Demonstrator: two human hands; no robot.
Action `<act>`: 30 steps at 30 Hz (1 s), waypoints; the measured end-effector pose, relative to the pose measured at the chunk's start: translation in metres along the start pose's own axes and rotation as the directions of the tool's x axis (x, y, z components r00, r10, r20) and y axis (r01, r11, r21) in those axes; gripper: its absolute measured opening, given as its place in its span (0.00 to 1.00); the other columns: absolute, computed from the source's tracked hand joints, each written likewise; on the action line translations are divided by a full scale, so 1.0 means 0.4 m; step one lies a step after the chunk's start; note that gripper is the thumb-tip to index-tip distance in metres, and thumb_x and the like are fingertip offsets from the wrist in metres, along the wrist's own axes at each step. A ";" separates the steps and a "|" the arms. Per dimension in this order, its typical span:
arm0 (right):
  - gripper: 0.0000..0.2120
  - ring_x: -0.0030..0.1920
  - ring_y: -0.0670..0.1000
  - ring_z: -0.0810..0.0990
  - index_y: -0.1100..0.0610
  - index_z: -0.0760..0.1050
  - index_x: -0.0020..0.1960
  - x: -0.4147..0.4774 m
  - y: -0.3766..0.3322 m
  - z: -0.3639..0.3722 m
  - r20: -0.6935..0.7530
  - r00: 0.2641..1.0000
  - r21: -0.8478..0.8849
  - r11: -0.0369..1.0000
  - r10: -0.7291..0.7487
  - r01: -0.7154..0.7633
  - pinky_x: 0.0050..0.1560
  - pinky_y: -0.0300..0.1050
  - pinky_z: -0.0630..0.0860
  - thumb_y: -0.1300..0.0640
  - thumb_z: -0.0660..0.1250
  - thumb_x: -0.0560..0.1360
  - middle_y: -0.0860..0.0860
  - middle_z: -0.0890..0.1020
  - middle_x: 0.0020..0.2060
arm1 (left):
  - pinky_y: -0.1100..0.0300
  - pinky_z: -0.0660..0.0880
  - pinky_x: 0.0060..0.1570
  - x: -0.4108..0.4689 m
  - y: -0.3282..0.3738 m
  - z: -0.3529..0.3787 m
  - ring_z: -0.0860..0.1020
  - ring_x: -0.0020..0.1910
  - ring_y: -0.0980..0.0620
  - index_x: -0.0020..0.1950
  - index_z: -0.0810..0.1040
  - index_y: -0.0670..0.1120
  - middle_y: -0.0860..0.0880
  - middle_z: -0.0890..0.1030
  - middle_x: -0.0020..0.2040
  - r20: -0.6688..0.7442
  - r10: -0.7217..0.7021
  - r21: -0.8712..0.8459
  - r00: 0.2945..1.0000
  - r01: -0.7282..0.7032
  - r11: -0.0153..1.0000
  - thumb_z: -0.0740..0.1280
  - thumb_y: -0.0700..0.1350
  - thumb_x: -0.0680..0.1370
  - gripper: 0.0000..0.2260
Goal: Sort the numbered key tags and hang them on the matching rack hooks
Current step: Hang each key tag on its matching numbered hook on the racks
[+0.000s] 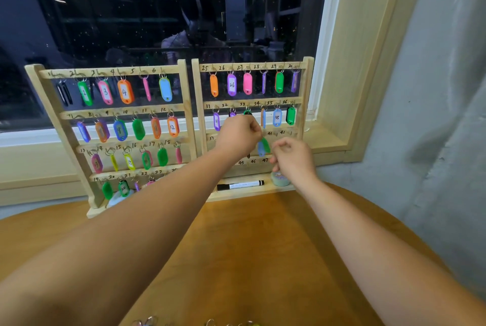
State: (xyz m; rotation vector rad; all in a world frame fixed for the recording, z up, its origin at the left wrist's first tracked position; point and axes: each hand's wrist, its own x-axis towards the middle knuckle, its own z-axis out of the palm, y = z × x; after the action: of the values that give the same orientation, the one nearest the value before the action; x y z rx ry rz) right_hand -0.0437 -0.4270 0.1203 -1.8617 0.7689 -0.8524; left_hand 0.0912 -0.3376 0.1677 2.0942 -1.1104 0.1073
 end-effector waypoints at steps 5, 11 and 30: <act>0.07 0.26 0.48 0.81 0.54 0.82 0.48 -0.113 0.099 0.014 0.065 0.997 0.024 0.999 0.032 -0.033 0.32 0.44 0.76 0.58 0.67 0.84 0.52 0.86 0.34 | 0.47 0.86 0.45 0.024 -0.007 0.014 0.86 0.41 0.48 0.43 0.82 0.49 0.50 0.86 0.40 -0.001 -0.037 0.020 0.999 0.037 0.999 0.72 0.47 0.81 0.07; 0.08 0.28 0.49 0.80 0.51 0.82 0.48 -0.217 0.222 0.041 0.096 0.993 0.026 0.997 0.063 -0.066 0.34 0.45 0.76 0.58 0.67 0.84 0.52 0.85 0.34 | 0.52 0.84 0.40 0.027 -0.009 0.027 0.86 0.37 0.45 0.41 0.81 0.49 0.48 0.86 0.38 0.014 -0.061 0.047 0.998 0.061 0.997 0.71 0.49 0.82 0.11; 0.10 0.37 0.46 0.83 0.43 0.82 0.49 -0.268 0.260 0.047 0.165 0.986 -0.074 0.996 -0.028 0.041 0.40 0.44 0.81 0.56 0.68 0.84 0.45 0.85 0.38 | 0.65 0.75 0.42 -0.190 -0.044 -0.071 0.81 0.40 0.63 0.49 0.84 0.51 0.58 0.84 0.43 -0.053 0.046 -0.065 0.998 -0.050 0.997 0.73 0.44 0.80 0.03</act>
State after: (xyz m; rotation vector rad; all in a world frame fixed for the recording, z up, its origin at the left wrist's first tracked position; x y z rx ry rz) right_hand -0.1051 -0.3732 -0.0061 -1.9911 0.6765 -0.6891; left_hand 0.0644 -0.2617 0.1480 1.9957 -1.1192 0.1445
